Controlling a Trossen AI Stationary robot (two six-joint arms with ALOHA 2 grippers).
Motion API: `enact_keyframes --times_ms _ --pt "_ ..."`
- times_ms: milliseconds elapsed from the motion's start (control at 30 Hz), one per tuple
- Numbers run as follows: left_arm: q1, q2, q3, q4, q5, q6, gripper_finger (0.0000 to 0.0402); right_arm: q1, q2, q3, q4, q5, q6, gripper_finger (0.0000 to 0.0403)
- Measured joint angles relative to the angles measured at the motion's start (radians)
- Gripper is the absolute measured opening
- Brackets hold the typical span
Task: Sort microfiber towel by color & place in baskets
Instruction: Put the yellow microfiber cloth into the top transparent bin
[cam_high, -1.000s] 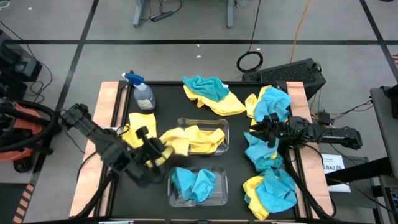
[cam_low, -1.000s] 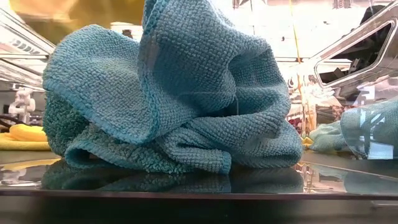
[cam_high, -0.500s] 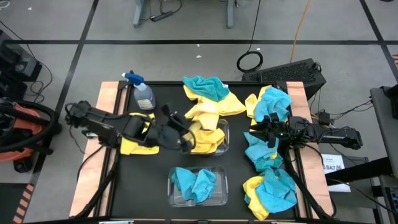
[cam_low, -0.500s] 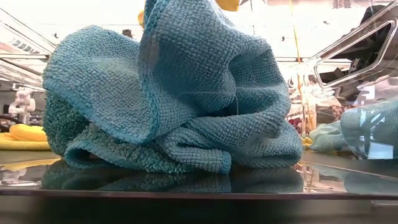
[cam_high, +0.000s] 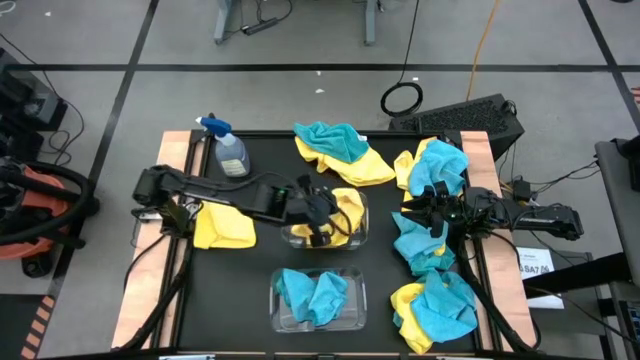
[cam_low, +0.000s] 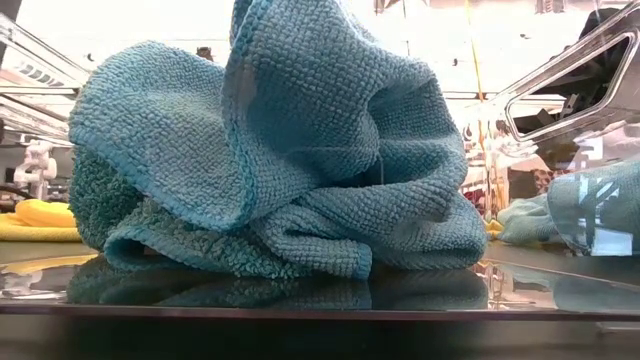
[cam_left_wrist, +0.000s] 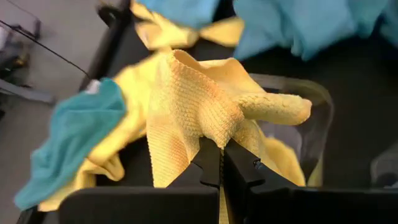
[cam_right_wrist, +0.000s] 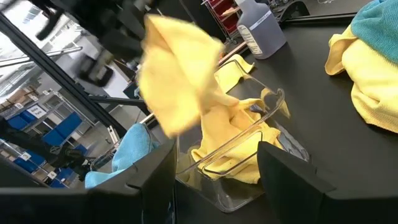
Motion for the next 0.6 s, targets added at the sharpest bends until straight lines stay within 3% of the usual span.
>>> enact_keyframes --times_ms 600 --pt "0.082 0.272 -0.001 -0.146 0.279 -0.036 0.0006 0.000 0.000 0.000 0.000 0.000 0.000 0.0215"
